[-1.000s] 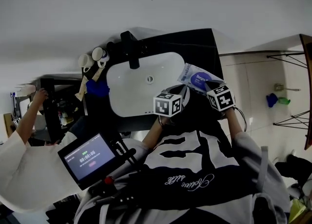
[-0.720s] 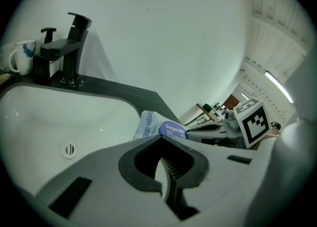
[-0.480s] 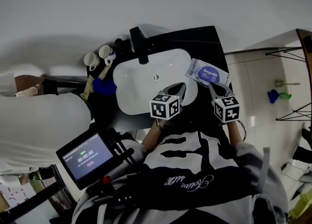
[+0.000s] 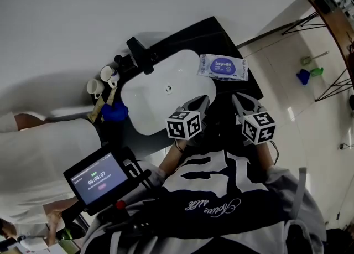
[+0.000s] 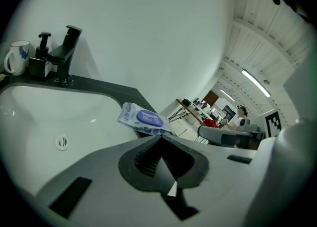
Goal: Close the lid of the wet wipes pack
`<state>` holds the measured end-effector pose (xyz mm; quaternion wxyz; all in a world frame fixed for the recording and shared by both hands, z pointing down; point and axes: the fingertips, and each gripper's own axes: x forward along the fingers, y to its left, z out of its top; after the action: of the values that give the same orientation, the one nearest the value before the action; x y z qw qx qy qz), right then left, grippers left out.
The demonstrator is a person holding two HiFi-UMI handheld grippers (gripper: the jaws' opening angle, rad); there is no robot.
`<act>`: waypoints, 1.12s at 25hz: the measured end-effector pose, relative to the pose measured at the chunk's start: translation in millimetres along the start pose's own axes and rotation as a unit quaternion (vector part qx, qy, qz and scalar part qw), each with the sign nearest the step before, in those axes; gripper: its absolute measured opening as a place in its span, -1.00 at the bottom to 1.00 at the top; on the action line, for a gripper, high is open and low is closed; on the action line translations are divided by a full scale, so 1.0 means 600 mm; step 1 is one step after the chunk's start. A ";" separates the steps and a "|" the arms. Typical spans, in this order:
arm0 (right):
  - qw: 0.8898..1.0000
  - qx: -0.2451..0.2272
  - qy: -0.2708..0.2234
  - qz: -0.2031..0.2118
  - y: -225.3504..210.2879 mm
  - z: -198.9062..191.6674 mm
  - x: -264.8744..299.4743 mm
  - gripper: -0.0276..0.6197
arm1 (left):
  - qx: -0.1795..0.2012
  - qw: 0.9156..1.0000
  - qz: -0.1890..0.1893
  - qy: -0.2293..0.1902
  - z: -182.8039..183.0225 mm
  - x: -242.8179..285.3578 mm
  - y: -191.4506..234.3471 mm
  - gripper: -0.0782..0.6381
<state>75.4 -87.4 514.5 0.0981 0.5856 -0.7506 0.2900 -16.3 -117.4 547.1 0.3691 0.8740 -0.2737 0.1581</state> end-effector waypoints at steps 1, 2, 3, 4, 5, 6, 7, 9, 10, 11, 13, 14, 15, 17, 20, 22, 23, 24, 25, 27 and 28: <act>1.000 0.003 -0.002 -0.003 0.000 -0.001 -0.009 -0.92 | 0.001 1.000 -0.007 0.004 -0.002 0.002 -0.009 -0.79; 1.000 0.007 -0.003 -0.006 0.000 -0.001 -0.016 -0.92 | 0.003 1.000 -0.013 0.008 -0.003 0.005 -0.017 -0.79; 1.000 0.010 -0.003 -0.009 -0.001 -0.003 -0.023 -0.92 | 0.006 1.000 -0.019 0.011 -0.005 0.007 -0.024 -0.79; 1.000 0.014 -0.003 -0.012 -0.001 -0.005 -0.028 -0.92 | 0.007 1.000 -0.024 0.013 -0.006 0.009 -0.030 -0.79; 1.000 0.016 -0.003 -0.015 -0.001 -0.006 -0.033 -0.92 | 0.008 0.999 -0.028 0.014 -0.007 0.010 -0.035 -0.79; 1.000 0.018 -0.004 -0.017 -0.001 -0.007 -0.038 -0.92 | 0.008 0.999 -0.032 0.014 -0.008 0.010 -0.040 -0.79; 1.000 0.020 -0.006 -0.019 -0.002 -0.008 -0.047 -0.92 | 0.009 0.999 -0.035 0.012 -0.009 0.010 -0.047 -0.79; 1.000 0.020 -0.014 -0.018 -0.002 -0.016 -0.077 -0.92 | 0.012 0.999 -0.036 0.005 -0.020 0.005 -0.072 -0.79; 1.000 0.019 -0.019 -0.016 -0.002 -0.022 -0.098 -0.92 | 0.014 0.999 -0.035 -0.001 -0.029 0.001 -0.089 -0.79; 0.999 0.018 -0.024 -0.012 -0.002 -0.030 -0.120 -0.92 | 0.015 0.999 -0.032 -0.007 -0.039 -0.004 -0.107 -0.79; 0.999 0.015 -0.033 -0.004 -0.003 -0.047 -0.165 -0.92 | 0.014 0.999 -0.027 -0.019 -0.063 -0.017 -0.145 -0.79; 0.999 0.015 -0.035 -0.001 -0.003 -0.059 -0.186 -0.92 | 0.013 0.999 -0.026 -0.022 -0.079 -0.024 -0.164 -0.79; 0.999 0.015 -0.036 0.001 -0.004 -0.072 -0.207 -0.92 | 0.012 0.999 -0.026 -0.024 -0.099 -0.032 -0.183 -0.79; 0.999 0.015 -0.037 0.004 -0.005 -0.099 -0.244 -0.92 | 0.007 0.999 -0.023 -0.024 -0.144 -0.048 -0.216 -0.79; 0.999 0.010 -0.042 0.010 0.004 -0.141 -0.292 -0.92 | -0.005 1.000 -0.016 -0.017 -0.219 -0.073 -0.251 -0.79; 0.999 0.011 -0.044 0.018 0.019 -0.170 -0.325 -0.92 | -0.009 1.000 -0.008 -0.008 -0.267 -0.094 -0.268 -0.79; 0.999 0.013 -0.045 0.023 0.026 -0.185 -0.342 -0.92 | -0.009 1.000 -0.004 -0.006 -0.286 -0.105 -0.279 -0.79; 0.998 0.015 -0.046 0.028 0.032 -0.198 -0.359 -0.92 | -0.008 1.000 -0.001 -0.006 -0.301 -0.115 -0.291 -0.79; 0.998 0.017 -0.045 0.033 0.038 -0.209 -0.373 -0.92 | -0.006 1.000 0.001 -0.009 -0.311 -0.125 -0.302 -0.79; 0.998 0.022 -0.041 0.042 0.048 -0.227 -0.383 -0.92 | 0.001 1.000 0.004 -0.015 -0.320 -0.141 -0.313 -0.79; 0.998 0.024 -0.037 0.046 0.052 -0.233 -0.379 -0.92 | 0.004 1.000 0.005 -0.017 -0.321 -0.145 -0.312 -0.79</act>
<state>86.7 181.2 507.4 0.0432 0.5625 -0.7730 0.2903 11.0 163.3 531.3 0.3603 0.8764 -0.2840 0.1466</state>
